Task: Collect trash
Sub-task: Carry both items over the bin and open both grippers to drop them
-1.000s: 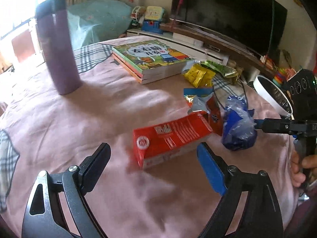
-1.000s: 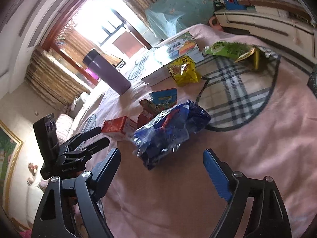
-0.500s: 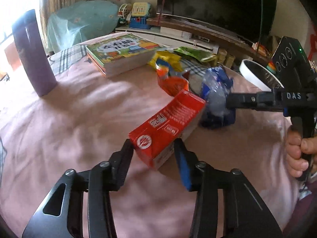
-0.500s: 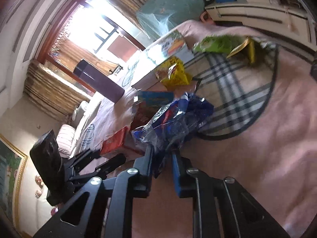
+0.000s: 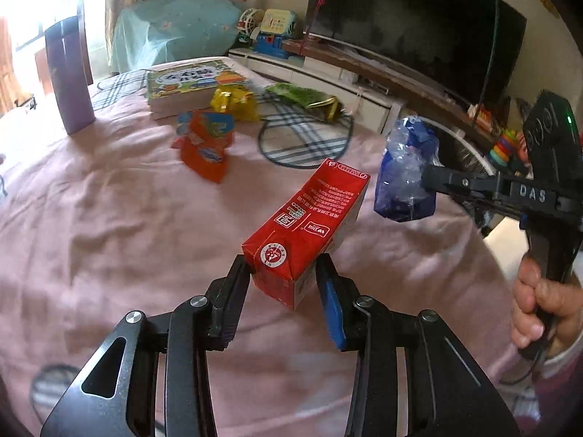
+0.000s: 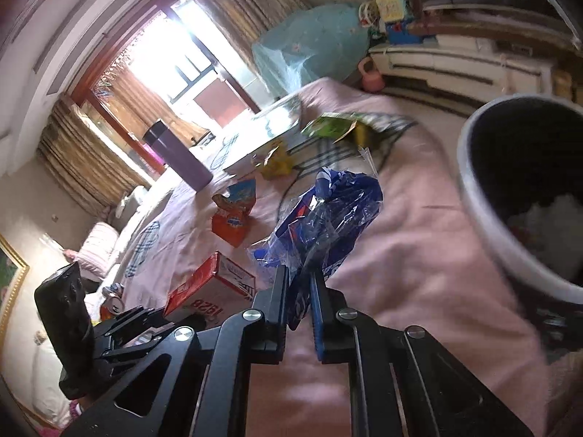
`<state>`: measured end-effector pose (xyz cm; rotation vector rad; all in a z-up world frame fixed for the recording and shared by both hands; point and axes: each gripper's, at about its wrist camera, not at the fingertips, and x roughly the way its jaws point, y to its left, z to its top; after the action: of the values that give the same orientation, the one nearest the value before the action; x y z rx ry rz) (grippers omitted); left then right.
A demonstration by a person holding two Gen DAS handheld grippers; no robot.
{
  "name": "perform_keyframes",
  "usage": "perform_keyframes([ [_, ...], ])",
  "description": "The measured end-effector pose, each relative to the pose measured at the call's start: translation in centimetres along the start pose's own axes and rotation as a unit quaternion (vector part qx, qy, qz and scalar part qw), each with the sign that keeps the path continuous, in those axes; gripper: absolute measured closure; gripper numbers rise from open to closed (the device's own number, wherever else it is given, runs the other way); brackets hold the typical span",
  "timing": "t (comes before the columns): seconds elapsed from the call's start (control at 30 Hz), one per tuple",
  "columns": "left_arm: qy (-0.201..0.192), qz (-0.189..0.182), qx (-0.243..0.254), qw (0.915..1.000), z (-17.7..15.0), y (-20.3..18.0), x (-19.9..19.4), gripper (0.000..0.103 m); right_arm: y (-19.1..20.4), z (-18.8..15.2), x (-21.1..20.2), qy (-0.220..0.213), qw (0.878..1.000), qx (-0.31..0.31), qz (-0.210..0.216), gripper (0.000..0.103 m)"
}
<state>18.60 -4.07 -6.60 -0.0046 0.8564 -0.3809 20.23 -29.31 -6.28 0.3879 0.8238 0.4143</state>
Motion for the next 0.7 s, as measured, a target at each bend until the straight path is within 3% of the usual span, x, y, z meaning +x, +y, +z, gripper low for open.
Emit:
perform_keyframes([
  [0.27, -0.017, -0.018, -0.016, 0.9996, 0.8, -4.5, 0.2, 0.067, -2.1, -0.4, -4.8, -0.041, 0.998, -0.001, -0.040, 0.092],
  [0.7, -0.017, -0.039, 0.012, 0.9990, 4.0, -12.1, 2.0, 0.067, -6.4, 0.3, -10.2, -0.089, 0.991, 0.015, -0.100, 0.092],
])
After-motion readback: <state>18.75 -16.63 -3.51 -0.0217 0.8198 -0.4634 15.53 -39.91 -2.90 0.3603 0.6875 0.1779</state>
